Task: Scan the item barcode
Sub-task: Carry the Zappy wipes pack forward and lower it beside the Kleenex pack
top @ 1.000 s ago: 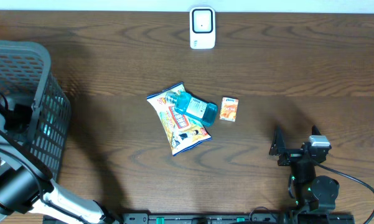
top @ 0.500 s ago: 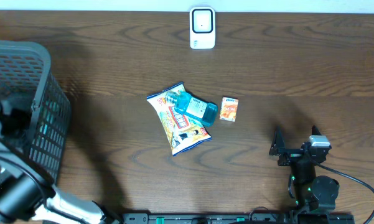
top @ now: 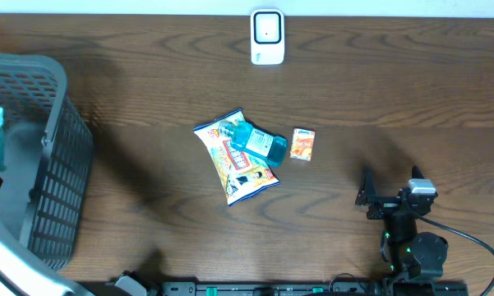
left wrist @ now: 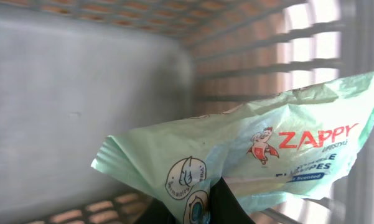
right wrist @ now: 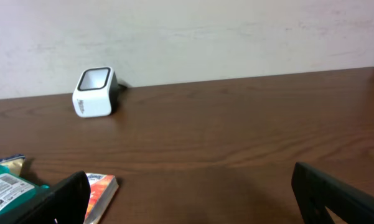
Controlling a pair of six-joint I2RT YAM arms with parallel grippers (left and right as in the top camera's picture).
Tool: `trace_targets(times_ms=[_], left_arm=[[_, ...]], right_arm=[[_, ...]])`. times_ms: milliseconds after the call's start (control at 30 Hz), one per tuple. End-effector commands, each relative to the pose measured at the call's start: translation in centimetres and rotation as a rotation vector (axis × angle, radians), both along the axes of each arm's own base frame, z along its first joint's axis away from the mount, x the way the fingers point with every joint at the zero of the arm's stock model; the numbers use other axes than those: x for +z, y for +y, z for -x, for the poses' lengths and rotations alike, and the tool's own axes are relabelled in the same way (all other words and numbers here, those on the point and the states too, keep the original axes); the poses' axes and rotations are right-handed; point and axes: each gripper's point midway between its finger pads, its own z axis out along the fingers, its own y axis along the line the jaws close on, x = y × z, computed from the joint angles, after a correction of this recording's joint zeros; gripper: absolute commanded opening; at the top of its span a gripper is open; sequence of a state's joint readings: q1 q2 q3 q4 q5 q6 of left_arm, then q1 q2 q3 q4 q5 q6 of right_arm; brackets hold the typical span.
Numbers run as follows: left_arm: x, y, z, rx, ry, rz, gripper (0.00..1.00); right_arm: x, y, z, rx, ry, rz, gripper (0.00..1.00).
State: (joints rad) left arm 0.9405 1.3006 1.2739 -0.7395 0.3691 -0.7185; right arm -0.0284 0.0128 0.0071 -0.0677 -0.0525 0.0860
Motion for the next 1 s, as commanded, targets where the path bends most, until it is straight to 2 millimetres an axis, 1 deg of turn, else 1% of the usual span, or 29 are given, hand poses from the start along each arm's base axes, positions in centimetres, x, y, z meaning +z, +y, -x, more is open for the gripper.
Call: trace_targets(times_ms=[0, 133, 200, 300, 333, 433, 467, 500, 533, 600, 700, 833, 967], left_arm=[[5.4, -3.1, -0.5, -0.049, -0.167, -0.057, 0.07], [9.7, -5.5, -0.1, -0.109, -0.239, -0.214, 0.07], [11.8, -7.5, -0.4, -0.186, -0.284, -0.295, 0.07], [14.3, -11.8, -1.5, -0.388, -0.352, -0.414, 0.07], [15.1, -14.4, -2.1, -0.52, -0.378, -0.477, 0.07], [15.6, -19.8, -2.9, -0.817, -0.408, -0.62, 0.07], [15.3, -21.7, -3.1, -0.923, -0.408, -0.67, 0.07], [14.6, -24.0, -3.3, -1.049, -0.403, -0.724, 0.07], [14.0, -25.4, -3.5, -1.125, -0.403, -0.749, 0.07], [13.0, -27.6, -3.7, -1.218, -0.403, -0.754, 0.07], [10.8, -30.0, -4.2, -1.297, -0.367, -0.734, 0.07], [6.4, -33.7, -4.8, -1.437, -0.292, -0.675, 0.07], [1.1, -38.1, -5.2, -1.604, -0.211, -0.6, 0.07]], right_arm=[[-0.1, 0.2, 0.0, 0.008, 0.003, 0.013, 0.99], [-0.1, 0.2, 0.0, 0.008, 0.003, 0.013, 0.99], [-0.1, 0.2, 0.0, 0.008, 0.003, 0.013, 0.99], [-0.1, 0.2, 0.0, 0.008, 0.003, 0.013, 0.99], [-0.1, 0.2, 0.0, 0.008, 0.003, 0.013, 0.99], [-0.1, 0.2, 0.0, 0.008, 0.003, 0.013, 0.99], [-0.1, 0.2, 0.0, 0.008, 0.003, 0.013, 0.99], [-0.1, 0.2, 0.0, 0.008, 0.003, 0.013, 0.99], [-0.1, 0.2, 0.0, 0.008, 0.003, 0.013, 0.99], [-0.1, 0.2, 0.0, 0.008, 0.003, 0.013, 0.99], [-0.1, 0.2, 0.0, 0.008, 0.003, 0.013, 0.99], [-0.1, 0.2, 0.0, 0.008, 0.003, 0.013, 0.99], [-0.1, 0.2, 0.0, 0.008, 0.003, 0.013, 0.99]])
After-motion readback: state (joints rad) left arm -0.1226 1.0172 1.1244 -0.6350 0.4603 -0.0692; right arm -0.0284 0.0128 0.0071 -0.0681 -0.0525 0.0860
